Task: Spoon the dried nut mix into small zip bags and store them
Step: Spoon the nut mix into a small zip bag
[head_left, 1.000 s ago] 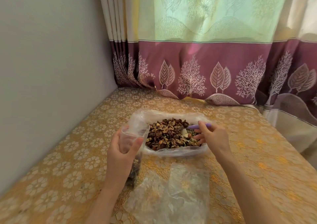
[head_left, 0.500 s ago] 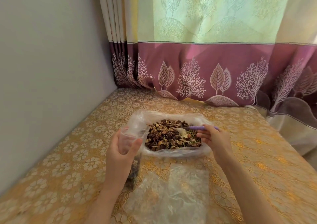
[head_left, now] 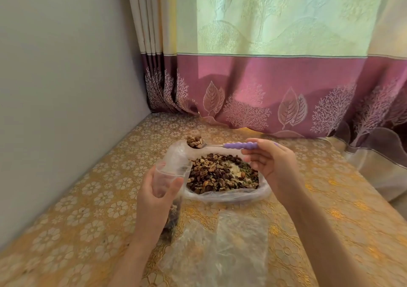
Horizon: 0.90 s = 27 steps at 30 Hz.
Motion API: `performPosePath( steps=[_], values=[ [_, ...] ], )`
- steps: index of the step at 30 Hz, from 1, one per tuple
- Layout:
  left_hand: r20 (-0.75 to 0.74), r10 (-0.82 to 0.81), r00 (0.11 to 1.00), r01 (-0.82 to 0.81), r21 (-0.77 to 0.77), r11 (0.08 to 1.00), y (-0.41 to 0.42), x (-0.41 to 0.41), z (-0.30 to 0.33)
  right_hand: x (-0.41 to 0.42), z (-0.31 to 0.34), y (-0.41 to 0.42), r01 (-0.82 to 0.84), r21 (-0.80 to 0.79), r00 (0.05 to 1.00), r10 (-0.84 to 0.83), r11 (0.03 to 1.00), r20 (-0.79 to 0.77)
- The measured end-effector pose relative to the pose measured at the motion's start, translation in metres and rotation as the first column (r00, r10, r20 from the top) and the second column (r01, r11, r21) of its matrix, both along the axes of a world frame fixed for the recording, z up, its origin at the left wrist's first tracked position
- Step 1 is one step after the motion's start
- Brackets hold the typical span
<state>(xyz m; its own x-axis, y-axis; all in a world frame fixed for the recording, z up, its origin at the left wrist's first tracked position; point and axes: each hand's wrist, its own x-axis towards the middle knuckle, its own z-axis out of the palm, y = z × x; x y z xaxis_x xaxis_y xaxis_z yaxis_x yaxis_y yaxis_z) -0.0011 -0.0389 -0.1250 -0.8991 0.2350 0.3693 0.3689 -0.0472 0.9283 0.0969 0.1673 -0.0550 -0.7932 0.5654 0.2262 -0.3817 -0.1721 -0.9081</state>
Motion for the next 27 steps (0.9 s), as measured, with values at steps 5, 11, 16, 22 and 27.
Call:
performPosePath(
  steps=[5,11,16,22,27],
  values=[
    [0.009,-0.011,1.000,0.011,0.042,0.999,0.001,0.000,-0.001,0.005,0.009,-0.016,-0.111,0.114,0.994,0.112,0.987,-0.004],
    [0.022,-0.007,1.000,0.007,0.024,1.000,0.000,0.000,-0.002,0.007,0.010,-0.027,-0.209,0.340,0.978,0.191,0.917,0.086],
    [0.025,-0.017,1.000,0.016,0.042,0.999,0.000,0.000,-0.001,0.008,0.010,-0.018,-0.165,0.343,0.986,0.159,0.925,0.044],
    [0.009,-0.006,1.000,0.006,0.009,1.000,0.000,-0.001,-0.001,0.006,0.001,0.012,-0.019,0.176,1.000,0.022,0.984,-0.016],
    [-0.017,-0.005,1.000,0.005,0.001,1.000,-0.001,0.000,0.000,0.003,-0.019,0.046,0.295,0.069,0.947,-0.301,0.953,0.110]
  ],
)
